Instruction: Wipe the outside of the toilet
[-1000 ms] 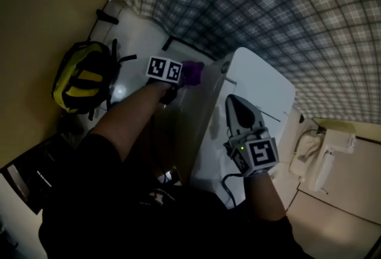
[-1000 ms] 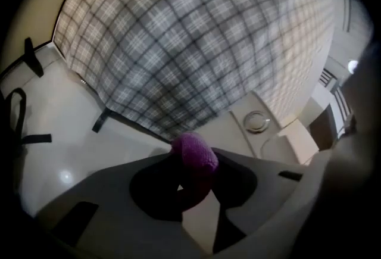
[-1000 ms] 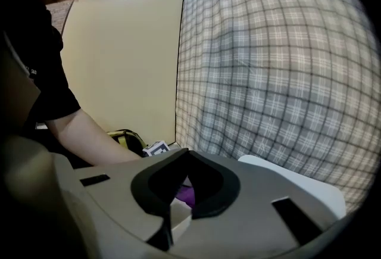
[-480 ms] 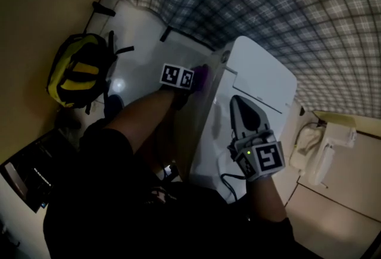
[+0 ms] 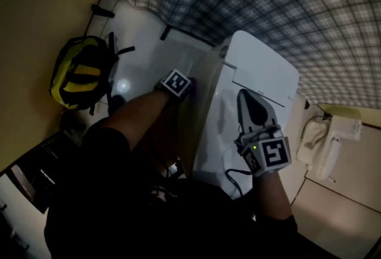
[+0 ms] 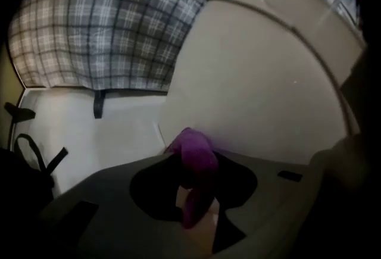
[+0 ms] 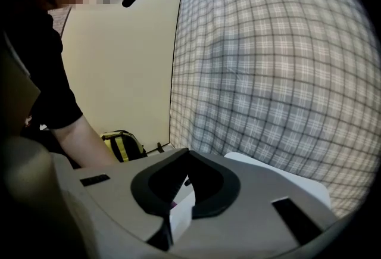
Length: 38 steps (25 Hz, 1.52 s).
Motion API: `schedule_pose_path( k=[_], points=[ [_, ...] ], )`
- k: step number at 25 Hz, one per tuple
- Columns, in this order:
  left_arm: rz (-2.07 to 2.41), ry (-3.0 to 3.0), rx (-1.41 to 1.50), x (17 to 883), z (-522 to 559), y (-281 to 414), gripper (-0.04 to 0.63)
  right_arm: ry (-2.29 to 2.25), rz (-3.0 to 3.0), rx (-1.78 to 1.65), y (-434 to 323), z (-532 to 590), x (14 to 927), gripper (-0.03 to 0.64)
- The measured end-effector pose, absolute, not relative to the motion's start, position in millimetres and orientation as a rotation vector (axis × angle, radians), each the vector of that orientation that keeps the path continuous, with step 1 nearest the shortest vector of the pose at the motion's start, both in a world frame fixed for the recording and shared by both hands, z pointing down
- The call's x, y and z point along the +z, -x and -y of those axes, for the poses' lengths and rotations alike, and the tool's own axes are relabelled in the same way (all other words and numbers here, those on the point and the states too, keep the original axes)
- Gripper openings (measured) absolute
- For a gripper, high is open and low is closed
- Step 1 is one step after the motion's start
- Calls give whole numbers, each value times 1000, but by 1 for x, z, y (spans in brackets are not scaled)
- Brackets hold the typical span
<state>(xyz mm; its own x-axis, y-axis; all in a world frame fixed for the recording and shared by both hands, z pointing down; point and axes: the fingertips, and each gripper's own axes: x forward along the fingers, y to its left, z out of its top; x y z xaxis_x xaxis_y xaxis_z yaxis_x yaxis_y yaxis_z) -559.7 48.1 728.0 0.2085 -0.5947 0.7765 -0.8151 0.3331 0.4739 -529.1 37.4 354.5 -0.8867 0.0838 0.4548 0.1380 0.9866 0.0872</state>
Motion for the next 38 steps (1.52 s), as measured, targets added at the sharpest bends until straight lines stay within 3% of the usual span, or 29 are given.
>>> schedule_pose_path(
  k=[5,9,19,27,32,38],
  points=[
    [1503,-1413,-37,629,-65,570,98,137,2677,-153,508,-36,347,-9],
    [1472,-1469,-70,605,-62,537,98,157,2666,-162,495,-44,349,-9],
    [1554,-1387,-35,681,-22,538,95,100,2669,-151,489,-36,346,-9],
    [1423,-1312,424,761,-52,524,95,94,2679,-141,496,-33,342,-9],
    [1368,-1366,389,699,-80,520,95,96,2697,-108,460,-30,329,-9],
    [1293,-1456,176,613,-106,454,95,120,2727,-76,410,-49,320,-9]
  ],
)
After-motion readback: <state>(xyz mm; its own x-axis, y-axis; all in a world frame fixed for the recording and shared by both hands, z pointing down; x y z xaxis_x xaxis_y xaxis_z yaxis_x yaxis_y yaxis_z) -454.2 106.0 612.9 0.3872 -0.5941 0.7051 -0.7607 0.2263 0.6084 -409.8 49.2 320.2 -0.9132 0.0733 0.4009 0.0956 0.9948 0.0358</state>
